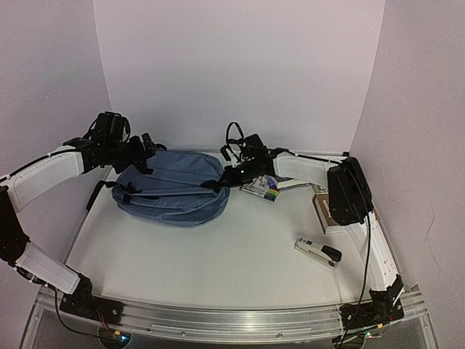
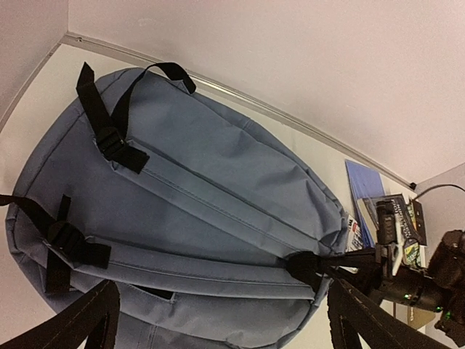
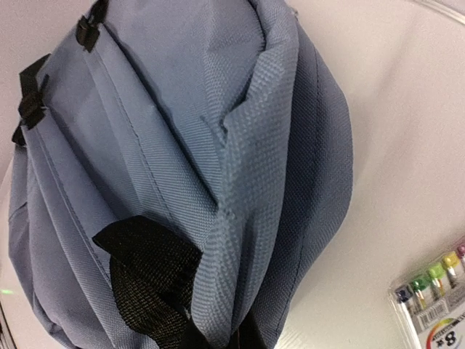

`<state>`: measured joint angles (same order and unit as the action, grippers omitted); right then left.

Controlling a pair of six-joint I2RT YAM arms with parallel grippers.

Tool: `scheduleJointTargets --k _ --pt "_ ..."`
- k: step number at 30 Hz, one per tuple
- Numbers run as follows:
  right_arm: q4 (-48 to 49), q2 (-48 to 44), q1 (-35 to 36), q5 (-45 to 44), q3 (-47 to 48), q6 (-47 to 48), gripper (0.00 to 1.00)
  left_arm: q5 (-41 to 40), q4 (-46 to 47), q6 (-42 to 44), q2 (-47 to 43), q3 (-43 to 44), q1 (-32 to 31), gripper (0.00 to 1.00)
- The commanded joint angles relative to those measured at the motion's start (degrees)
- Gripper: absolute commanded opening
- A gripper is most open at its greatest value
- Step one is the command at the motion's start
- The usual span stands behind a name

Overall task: Pack the student bag
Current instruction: Adjust the student bag at the center of the board.

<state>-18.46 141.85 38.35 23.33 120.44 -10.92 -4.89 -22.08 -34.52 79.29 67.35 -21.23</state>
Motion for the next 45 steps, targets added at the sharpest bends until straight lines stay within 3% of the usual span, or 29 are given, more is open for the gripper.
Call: scheduleJointTargets --k 1,6,13,18,25,32,40,42,45 --pt "1.86 -14.78 0.24 -1.09 1.15 5.00 0.00 -4.16 -1.05 -2.70 -2.43 0.09 0.64 1.00" --pt "-0.39 -22.17 0.32 -2.32 1.55 11.31 0.00 -9.27 -3.34 -5.74 -4.56 -0.79 1.65 1.00" --pt "-4.15 -31.80 2.03 -5.09 -0.05 27.64 0.00 -16.38 -8.36 -11.46 -7.41 -1.86 3.83 1.00" --pt "-7.76 -36.28 6.34 -12.42 -2.89 42.06 0.00 -19.77 -11.51 -14.93 -8.53 -1.75 4.50 1.00" --pt "-10.80 -38.73 16.37 -23.54 -8.69 60.58 0.00 -25.31 -14.68 -20.15 -11.86 -2.92 4.98 1.00" --pt "-10.75 -37.36 27.84 -35.94 -18.26 72.55 0.00 -29.08 -14.90 -22.79 -16.81 -5.94 5.06 1.00" --pt "-6.63 -32.92 30.24 -42.67 -26.98 76.51 0.00 -27.13 -13.28 -20.06 -15.96 -5.82 5.06 1.00" --pt "-2.39 -32.29 30.21 -44.02 -30.80 77.89 0.11 -24.48 -12.30 -17.92 -14.35 -4.98 5.04 1.00" --pt "0.70 -32.54 30.21 -43.85 -35.84 77.63 0.52 -21.11 -10.96 -14.99 -12.00 -4.04 5.01 1.00"
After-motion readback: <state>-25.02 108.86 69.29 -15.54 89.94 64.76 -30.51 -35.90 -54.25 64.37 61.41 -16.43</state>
